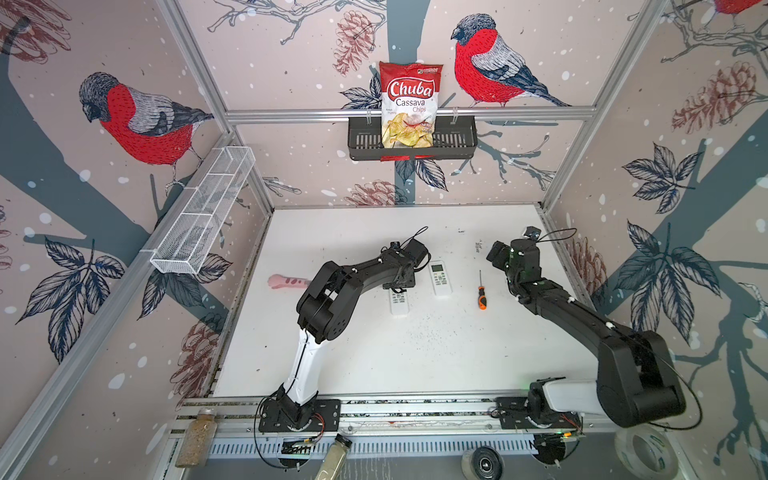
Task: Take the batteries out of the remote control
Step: 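Close the left gripper on the end of the nearer white remote, then lift the remote upright with the left gripper while the right gripper approaches it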
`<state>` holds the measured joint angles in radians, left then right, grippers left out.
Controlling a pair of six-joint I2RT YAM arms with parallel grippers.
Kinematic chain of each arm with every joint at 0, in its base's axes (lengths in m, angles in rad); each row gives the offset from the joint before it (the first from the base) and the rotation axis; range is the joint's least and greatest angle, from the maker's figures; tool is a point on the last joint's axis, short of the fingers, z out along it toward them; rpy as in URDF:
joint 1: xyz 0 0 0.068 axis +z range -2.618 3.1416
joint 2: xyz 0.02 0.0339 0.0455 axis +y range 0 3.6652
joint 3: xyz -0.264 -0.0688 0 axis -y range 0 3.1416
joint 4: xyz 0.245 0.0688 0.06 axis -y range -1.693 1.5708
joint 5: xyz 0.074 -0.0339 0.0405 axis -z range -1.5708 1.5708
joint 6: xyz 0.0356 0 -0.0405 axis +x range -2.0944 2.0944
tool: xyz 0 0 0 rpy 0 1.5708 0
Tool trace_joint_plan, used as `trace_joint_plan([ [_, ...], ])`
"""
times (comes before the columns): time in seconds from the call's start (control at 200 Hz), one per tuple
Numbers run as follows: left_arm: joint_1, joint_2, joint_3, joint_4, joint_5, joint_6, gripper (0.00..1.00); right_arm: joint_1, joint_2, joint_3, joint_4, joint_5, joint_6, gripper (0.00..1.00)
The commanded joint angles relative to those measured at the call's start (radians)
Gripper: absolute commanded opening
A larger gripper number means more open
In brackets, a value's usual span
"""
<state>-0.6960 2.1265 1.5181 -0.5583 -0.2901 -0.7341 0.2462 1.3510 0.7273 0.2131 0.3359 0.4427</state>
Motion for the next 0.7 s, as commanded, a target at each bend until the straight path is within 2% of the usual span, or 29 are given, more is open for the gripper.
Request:
trace_joint_plan([
  [0.0,0.000,0.000,-0.006,-0.022,0.015,-0.001,0.53,0.002,0.004,0.007,0.026,0.004,-0.007,0.91],
  [0.31,0.001,-0.014,0.003,-0.011,0.049,0.016,0.46,0.001,0.000,0.002,0.028,-0.001,-0.014,0.92],
  [0.47,0.021,-0.047,0.040,-0.003,0.132,0.070,0.44,-0.004,-0.029,-0.046,0.105,-0.088,-0.023,0.93],
  [0.58,0.047,-0.088,0.055,0.030,0.205,0.109,0.44,-0.025,-0.049,-0.070,0.146,-0.206,-0.022,0.93],
  [0.69,0.086,-0.136,0.047,0.099,0.311,0.165,0.45,-0.089,-0.068,-0.104,0.228,-0.433,0.012,0.94],
])
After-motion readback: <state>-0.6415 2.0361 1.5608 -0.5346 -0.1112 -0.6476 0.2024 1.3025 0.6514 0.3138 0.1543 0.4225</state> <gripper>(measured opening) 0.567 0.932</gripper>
